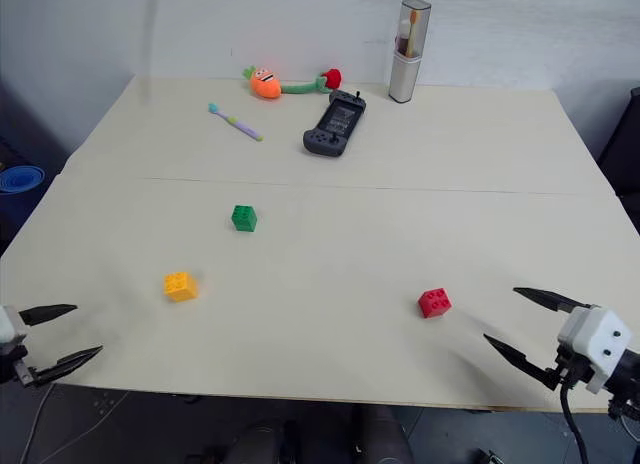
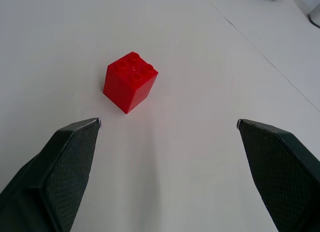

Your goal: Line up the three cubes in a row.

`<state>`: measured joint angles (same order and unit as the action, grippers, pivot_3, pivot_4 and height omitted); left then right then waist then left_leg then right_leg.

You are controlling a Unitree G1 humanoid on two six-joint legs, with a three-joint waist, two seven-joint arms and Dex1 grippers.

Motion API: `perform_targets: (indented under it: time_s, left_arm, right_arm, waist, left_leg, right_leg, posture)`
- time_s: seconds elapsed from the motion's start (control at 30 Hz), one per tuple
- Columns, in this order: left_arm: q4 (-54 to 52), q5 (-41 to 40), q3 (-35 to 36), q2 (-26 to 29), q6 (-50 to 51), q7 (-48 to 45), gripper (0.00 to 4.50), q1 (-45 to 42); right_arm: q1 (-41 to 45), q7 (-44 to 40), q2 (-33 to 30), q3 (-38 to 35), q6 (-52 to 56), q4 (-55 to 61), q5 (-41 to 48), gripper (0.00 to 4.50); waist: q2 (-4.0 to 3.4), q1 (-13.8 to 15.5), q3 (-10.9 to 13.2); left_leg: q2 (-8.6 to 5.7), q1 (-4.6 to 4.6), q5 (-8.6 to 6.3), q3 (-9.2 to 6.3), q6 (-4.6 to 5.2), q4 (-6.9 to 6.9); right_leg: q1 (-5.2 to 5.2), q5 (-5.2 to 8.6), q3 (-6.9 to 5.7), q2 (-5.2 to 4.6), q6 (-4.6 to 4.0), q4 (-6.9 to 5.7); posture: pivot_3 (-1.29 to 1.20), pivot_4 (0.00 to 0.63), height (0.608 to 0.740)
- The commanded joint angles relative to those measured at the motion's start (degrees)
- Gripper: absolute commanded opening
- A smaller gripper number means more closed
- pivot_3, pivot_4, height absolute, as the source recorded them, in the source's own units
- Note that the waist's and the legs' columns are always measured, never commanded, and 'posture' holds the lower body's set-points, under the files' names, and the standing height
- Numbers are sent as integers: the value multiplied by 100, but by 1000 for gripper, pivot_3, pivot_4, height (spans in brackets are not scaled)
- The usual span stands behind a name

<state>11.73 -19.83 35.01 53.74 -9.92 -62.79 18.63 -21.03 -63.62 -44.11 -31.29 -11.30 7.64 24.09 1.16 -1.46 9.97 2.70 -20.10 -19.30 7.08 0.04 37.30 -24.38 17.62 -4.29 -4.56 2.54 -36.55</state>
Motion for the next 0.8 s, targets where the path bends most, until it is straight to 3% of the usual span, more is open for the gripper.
perform_targets:
  time_s: [0.03,0.17,0.33,0.53,0.67,0.8]
  left_arm:
    - [-151,54,12,43,-45,63,4357,-72]
    - [-942,-667,-388,137,1071,-10,4357,-766]
    - [-2836,-1374,-1465,55,2291,45,4357,-1586]
    - [-3448,-1427,-2049,-359,2649,261,4357,-1691]
    - [-3385,-1237,-2440,-771,2533,369,4357,-1804]
    - [-3275,-1203,-2537,-843,2509,257,4357,-1905]
  right_arm:
    - [-48,206,156,-94,36,163,129,4500]
    - [-241,718,475,-290,266,523,177,4500]
    - [-1499,1218,1305,-723,418,1434,270,4500]
    - [-2198,1656,2041,-441,331,1917,70,4500]
    - [-1793,2462,2317,165,804,2568,-274,4500]
    - [-702,3067,1814,922,2372,3001,-347,4500]
  waist:
    - [0,-10,0]
    - [3,35,-2]
    - [-16,210,-15]
    - [-26,-27,-16]
    - [-17,-65,-6]
    - [-18,-59,-7]
  left_leg:
    - [0,0,0,0,0,0]
    - [0,-1,3,-3,-3,6]
    - [-3,-4,19,-13,-41,4]
    - [2,4,19,22,-42,-12]
    - [4,78,6,25,-44,-15]
    - [4,93,1,24,-58,-14]
  right_leg:
    - [0,0,0,0,0,0]
    - [1,0,-3,1,0,-7]
    - [8,-1,-1,0,2,-4]
    - [18,0,33,18,3,-3]
    - [75,1,45,22,-1,-16]
    - [85,4,54,27,-6,-19]
  posture:
    - [0,150,740]
    - [0,150,740]
    - [0,150,740]
    - [0,150,740]
    - [0,150,740]
    - [0,150,740]
